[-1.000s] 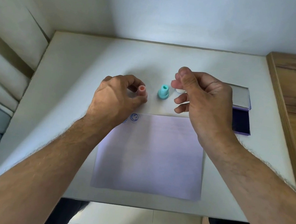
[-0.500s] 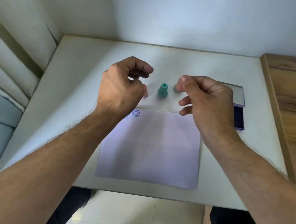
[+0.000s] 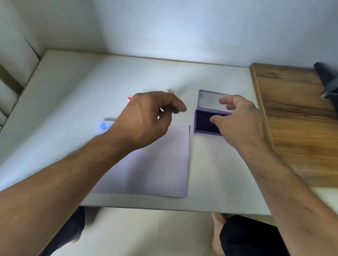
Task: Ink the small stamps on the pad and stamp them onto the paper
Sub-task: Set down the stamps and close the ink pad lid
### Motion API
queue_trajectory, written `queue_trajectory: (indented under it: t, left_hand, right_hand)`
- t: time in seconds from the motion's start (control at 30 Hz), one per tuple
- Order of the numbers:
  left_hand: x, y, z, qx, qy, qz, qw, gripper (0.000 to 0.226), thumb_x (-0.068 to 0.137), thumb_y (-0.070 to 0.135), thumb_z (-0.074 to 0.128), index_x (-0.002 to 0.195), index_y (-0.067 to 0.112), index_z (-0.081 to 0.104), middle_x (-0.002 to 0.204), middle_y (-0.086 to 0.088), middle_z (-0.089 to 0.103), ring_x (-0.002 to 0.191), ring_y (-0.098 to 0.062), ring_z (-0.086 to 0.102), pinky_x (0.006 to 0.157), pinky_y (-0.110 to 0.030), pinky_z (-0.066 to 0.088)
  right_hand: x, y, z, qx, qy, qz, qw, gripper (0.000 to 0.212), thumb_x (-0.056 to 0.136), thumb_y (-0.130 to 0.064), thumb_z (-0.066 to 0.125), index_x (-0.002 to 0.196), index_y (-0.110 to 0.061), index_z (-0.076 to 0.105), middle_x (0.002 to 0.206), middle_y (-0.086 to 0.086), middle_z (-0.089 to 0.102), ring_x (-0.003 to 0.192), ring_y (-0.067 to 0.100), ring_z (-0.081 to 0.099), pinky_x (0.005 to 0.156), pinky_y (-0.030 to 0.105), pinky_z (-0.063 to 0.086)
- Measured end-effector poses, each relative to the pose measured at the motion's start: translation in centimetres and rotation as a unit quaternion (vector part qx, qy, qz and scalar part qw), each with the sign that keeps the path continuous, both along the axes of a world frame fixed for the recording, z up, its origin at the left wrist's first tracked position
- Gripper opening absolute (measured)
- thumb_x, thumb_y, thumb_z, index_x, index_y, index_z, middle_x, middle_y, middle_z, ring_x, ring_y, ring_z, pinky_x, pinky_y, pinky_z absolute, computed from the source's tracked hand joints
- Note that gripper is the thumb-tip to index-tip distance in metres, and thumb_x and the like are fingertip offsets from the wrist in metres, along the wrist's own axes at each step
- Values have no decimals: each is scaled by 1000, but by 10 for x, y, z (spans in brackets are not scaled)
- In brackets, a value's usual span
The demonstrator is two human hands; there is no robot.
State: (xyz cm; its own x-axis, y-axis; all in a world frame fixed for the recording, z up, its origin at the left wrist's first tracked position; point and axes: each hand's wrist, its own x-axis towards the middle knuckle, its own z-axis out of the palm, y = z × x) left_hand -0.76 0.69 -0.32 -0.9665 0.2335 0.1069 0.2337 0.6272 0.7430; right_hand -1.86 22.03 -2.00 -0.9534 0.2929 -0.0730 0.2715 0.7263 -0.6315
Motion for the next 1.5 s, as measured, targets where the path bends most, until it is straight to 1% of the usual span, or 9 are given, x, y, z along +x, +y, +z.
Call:
queue_trajectory:
  t: [0.23,0.4,0.5,0.57,0.83,1.17,1.27,1.37,1.5]
  left_hand:
    - [-48,43,18,-4,0,13,1000,23,91,16,58,97,31,75,74,21,66,59,13,58,54,3,35]
    - [-97,82,7,-105,-36,-56,992,28,88,17,62,113,23,72,104,6,73,86,-9,66,66,-4,45]
    - [-114,89,-8,-162,-55,-83,982,34,85,24,72,119,22,70,116,2,70,104,-13,64,90,-24,50]
    - [-120,88,-17,-201,-66,-92,973,39,82,28,77,120,23,68,119,2,69,109,-15,62,94,-29,49]
    - [-125,93,-27,-306,-35,-118,944,55,81,24,78,132,24,59,129,-2,59,117,-24,54,90,-32,43]
    - [-131,98,-18,-334,-39,-101,936,53,70,25,87,119,21,65,116,-3,66,109,-25,58,73,-30,43]
    - [-129,97,-19,-333,-36,-95,937,53,71,24,86,120,20,65,118,-3,65,109,-25,58,67,-27,43]
    - [-127,97,-19,-333,-40,-87,938,53,71,24,86,120,20,65,120,-4,64,111,-26,58,78,-32,48]
    - [-125,96,-16,-332,-45,-88,938,51,71,27,86,118,19,66,118,-3,65,109,-25,59,70,-29,43]
  right_hand:
    - [8,10,-10,103,-44,24,993,89,59,-56,82,136,-31,44,133,3,46,115,25,51,77,31,40]
    - [13,9,-27,98,-41,44,993,116,49,-62,86,143,-27,29,136,8,42,121,31,44,76,34,38]
    - [11,12,-32,90,-40,53,994,117,47,-58,88,143,-29,27,135,6,40,119,30,44,75,34,38]
    - [8,15,-33,77,-42,58,994,118,47,-58,89,142,-30,27,135,6,39,118,29,45,76,32,39]
    - [3,19,-36,58,-39,54,996,112,52,-52,91,143,-28,29,137,8,40,117,31,50,77,31,40]
    - [4,17,-35,46,-34,56,997,110,56,-46,92,144,-25,30,137,8,43,119,31,49,77,30,40]
    - [4,17,-35,55,-34,56,996,111,54,-52,89,144,-25,29,137,7,43,118,30,49,77,31,42]
    - [7,13,-35,79,-30,56,995,115,51,-66,84,144,-26,29,135,7,44,118,30,49,75,33,44]
    - [7,7,-37,107,-22,51,993,114,51,-73,79,142,-25,31,133,7,45,116,29,49,70,32,42]
